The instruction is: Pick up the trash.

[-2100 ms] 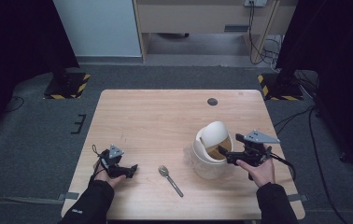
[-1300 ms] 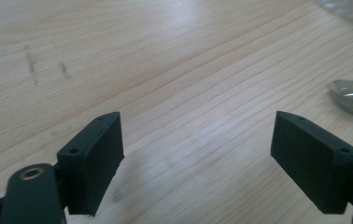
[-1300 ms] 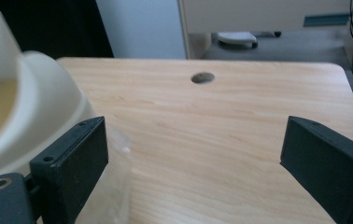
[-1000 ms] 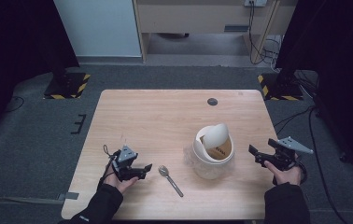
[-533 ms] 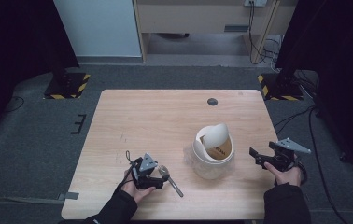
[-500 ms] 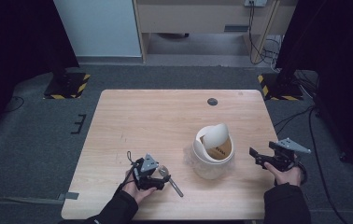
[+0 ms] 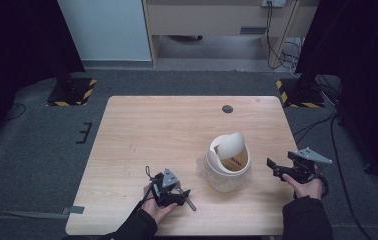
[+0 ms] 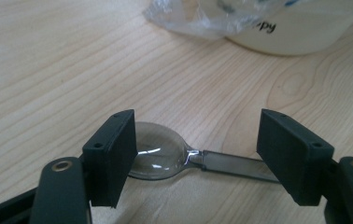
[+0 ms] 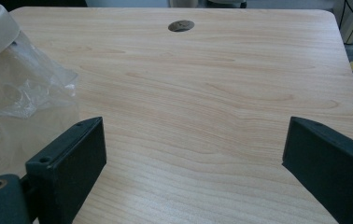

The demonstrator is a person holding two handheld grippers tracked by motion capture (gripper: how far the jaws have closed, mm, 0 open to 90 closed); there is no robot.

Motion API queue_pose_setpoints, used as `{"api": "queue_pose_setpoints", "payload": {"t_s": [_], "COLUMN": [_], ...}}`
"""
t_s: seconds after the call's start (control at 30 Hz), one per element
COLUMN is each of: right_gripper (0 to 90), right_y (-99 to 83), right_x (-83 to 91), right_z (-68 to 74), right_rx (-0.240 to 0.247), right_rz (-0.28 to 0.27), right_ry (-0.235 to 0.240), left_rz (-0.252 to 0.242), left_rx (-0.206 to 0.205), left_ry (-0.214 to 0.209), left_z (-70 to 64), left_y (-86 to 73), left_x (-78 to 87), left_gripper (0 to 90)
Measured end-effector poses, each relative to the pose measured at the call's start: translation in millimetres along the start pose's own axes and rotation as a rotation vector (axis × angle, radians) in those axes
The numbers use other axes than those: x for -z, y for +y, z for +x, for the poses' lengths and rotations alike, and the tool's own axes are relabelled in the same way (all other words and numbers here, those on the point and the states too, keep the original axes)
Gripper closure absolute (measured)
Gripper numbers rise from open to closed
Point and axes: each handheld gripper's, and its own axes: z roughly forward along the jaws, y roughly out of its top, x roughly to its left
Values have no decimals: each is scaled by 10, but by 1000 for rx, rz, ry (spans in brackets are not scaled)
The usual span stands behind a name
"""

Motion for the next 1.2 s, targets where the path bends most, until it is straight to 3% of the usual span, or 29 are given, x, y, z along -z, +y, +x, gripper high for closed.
{"api": "queue_pose_setpoints", "payload": {"t_s": [0.17, 0.4, 0.57, 0.73, 0.83, 0.93, 1.0, 1.2], "right_gripper": [62, 61, 61, 61, 61, 61, 61, 62], "right_y": [-2, -1, 2, 4, 6, 5, 5, 5], "right_x": [-1, -7, -8, 4, 6, 5, 3, 0], "right_z": [-3, 4, 7, 0, -2, 1, 2, 4], "right_rx": [0, 0, 2, -3, -3, -2, 0, 0], "right_rz": [1, 3, 3, -1, -2, 2, 3, 7], "right_ry": [1, 4, 7, 5, 6, 9, 10, 14], "left_rz": [20, 4, 5, 2, 35, 84, 85, 92], "left_rx": [-46, -75, -40, 11, 45, 81, 100, 95], "left_ry": [15, -13, 19, 88, 130, 135, 135, 129], "left_z": [37, 212, 283, 261, 228, 203, 200, 233], "left_y": [-13, -1, 6, 25, 8, -28, -39, -25], "left_x": [-15, -39, 3, 111, 144, 135, 132, 148], "left_gripper": [276, 293, 353, 348, 353, 377, 394, 526]}}
